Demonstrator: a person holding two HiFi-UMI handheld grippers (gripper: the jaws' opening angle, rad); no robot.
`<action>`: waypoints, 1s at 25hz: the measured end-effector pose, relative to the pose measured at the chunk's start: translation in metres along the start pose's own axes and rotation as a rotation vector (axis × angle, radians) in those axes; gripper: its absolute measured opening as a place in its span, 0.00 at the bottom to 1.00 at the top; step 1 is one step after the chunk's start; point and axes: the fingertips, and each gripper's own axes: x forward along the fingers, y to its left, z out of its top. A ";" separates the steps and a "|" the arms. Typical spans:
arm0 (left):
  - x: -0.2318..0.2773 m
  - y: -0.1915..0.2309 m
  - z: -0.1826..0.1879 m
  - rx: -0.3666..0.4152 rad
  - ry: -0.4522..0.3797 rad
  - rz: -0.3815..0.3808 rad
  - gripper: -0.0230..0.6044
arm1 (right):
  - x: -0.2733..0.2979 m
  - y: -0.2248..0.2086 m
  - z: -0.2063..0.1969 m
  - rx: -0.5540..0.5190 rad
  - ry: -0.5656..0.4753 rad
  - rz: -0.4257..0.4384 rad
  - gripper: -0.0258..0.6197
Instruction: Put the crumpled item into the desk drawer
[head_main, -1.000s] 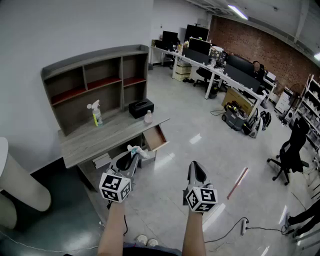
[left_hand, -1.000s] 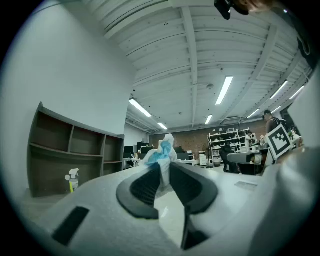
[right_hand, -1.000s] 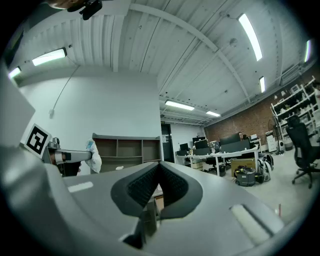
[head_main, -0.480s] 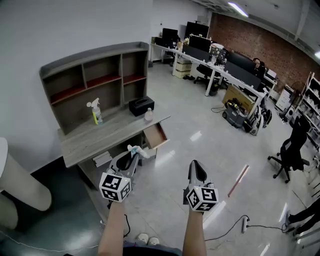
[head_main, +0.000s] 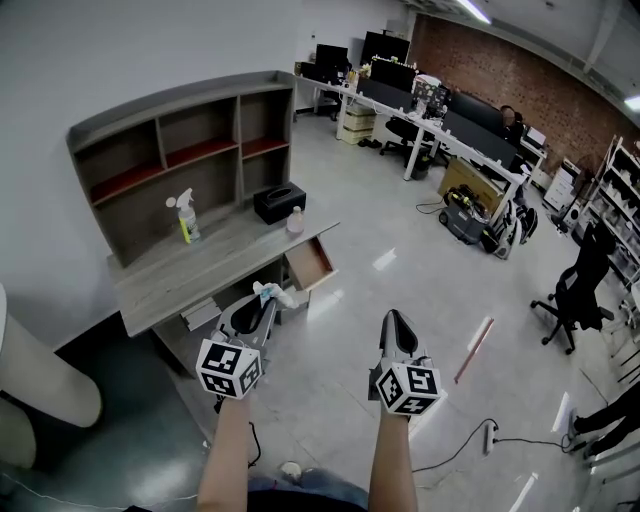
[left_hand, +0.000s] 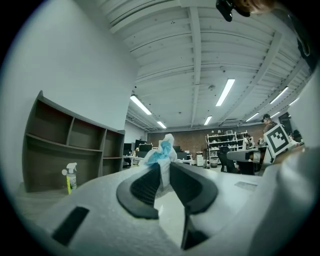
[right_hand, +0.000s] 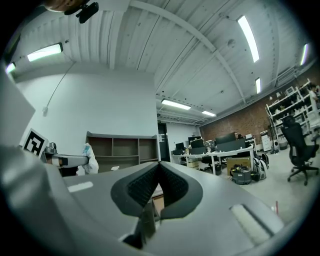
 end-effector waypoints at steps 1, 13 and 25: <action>0.000 0.003 -0.001 -0.004 -0.001 -0.001 0.15 | 0.001 0.002 0.000 -0.005 -0.001 -0.002 0.06; 0.052 0.030 -0.026 -0.021 0.019 -0.006 0.15 | 0.051 -0.022 -0.015 -0.007 0.006 -0.015 0.06; 0.177 0.068 -0.070 -0.007 0.072 0.116 0.15 | 0.199 -0.098 -0.046 0.036 0.020 0.108 0.06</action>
